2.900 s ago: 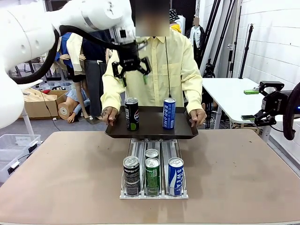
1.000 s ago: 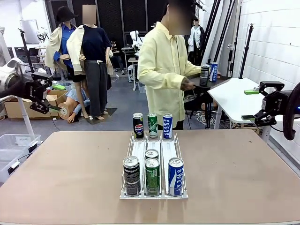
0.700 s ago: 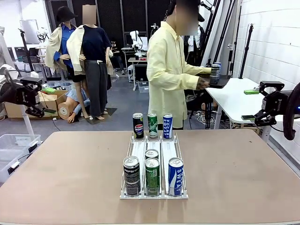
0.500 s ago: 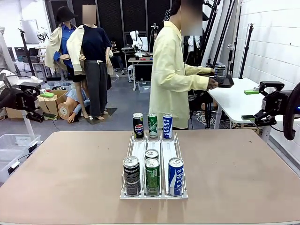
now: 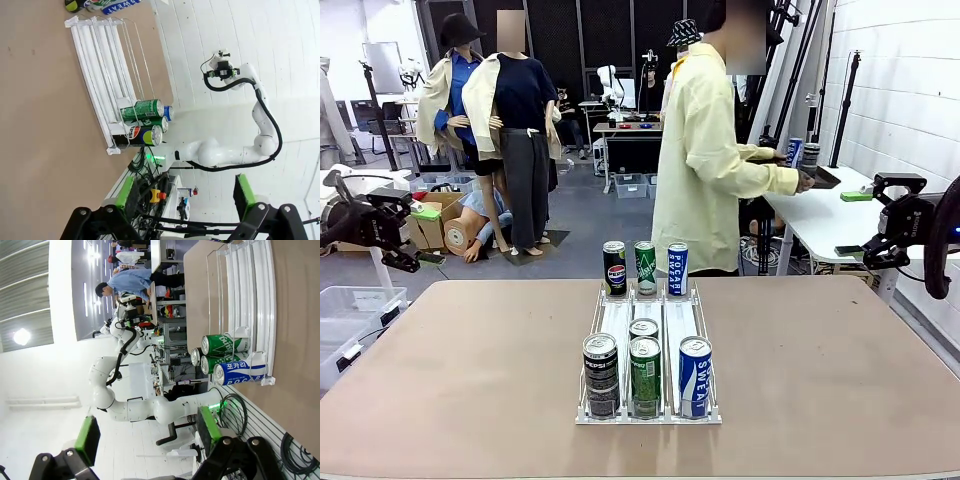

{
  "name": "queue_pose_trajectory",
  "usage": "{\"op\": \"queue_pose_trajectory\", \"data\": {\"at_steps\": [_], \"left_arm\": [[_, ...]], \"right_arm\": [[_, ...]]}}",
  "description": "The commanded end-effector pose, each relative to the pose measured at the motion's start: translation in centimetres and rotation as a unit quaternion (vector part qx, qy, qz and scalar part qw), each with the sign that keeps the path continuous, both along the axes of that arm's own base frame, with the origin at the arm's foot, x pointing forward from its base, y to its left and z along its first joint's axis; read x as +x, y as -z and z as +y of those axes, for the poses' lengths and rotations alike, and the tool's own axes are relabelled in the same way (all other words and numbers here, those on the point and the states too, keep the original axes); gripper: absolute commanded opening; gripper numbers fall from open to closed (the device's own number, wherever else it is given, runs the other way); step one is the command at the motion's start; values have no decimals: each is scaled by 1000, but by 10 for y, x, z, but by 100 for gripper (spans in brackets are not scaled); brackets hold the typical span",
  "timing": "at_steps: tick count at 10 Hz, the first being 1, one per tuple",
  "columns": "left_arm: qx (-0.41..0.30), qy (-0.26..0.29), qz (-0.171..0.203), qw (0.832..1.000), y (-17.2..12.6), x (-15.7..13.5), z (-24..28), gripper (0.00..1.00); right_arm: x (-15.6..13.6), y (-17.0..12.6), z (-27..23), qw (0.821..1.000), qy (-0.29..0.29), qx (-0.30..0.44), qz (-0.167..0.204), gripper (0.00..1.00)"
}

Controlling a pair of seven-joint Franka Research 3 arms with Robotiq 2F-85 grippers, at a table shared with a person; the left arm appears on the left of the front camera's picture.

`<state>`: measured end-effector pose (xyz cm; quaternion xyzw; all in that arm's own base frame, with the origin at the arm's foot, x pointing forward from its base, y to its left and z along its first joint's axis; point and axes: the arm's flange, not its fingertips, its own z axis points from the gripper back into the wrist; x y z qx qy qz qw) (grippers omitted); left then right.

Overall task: Retrieve and hand over the desired beverage to the person.
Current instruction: Place the picked can on the Handle tray extended by the person.

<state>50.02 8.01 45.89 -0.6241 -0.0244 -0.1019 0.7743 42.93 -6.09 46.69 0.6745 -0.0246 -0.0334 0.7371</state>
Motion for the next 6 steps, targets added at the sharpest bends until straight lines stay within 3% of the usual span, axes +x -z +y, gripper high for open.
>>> {"op": "queue_pose_trajectory", "data": {"at_steps": [1,6], "left_arm": [[1,-1,-3,1000,-4,-1,0,100],[1,-1,-3,1000,-4,-1,0,100]], "right_arm": [[0,0,2,1000,2,-5,1,100],[0,0,2,1000,2,-5,1,100]]}}
